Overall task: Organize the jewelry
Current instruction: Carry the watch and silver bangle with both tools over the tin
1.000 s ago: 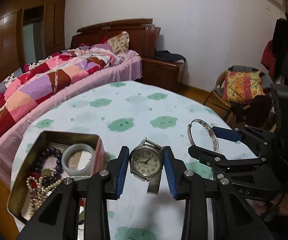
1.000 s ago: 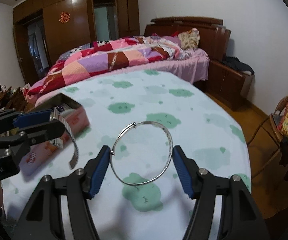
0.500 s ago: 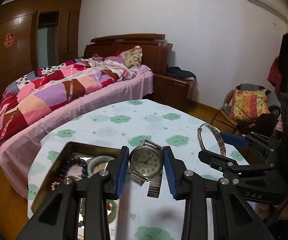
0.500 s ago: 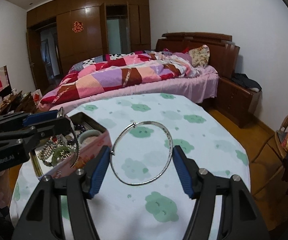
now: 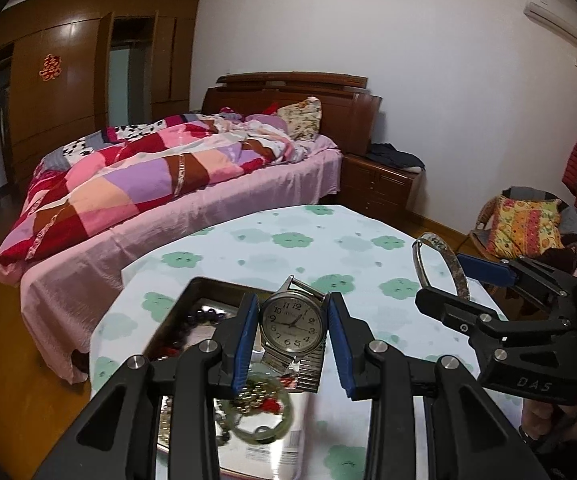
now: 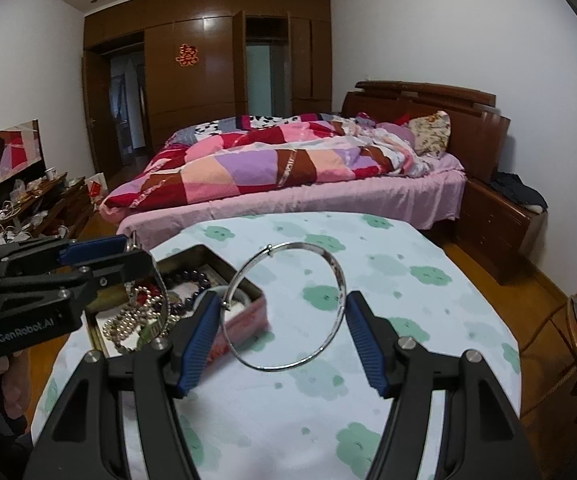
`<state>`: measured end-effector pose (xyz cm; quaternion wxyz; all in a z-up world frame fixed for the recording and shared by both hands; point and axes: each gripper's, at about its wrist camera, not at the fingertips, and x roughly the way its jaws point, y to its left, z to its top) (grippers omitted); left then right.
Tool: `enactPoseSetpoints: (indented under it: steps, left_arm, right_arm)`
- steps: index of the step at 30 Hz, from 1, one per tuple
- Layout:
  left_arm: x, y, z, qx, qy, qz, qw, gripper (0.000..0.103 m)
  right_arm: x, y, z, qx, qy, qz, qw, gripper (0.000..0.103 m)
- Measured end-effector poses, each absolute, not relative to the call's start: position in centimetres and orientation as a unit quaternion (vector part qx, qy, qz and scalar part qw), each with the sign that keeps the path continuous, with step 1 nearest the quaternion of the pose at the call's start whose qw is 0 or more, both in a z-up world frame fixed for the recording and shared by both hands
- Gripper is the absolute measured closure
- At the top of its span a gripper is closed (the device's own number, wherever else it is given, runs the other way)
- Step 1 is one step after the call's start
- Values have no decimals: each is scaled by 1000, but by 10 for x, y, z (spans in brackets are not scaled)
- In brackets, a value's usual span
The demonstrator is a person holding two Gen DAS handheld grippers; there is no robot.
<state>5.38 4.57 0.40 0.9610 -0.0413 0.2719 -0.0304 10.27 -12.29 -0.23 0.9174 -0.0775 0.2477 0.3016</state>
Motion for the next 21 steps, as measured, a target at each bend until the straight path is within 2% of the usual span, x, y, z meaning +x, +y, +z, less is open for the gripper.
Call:
enactPoseSetpoints:
  steps: [21]
  left_arm:
    - [57,101,-13,-67,289,33,954,67]
  right_arm:
    - [105,-47,-17,-121,252,367,887,37]
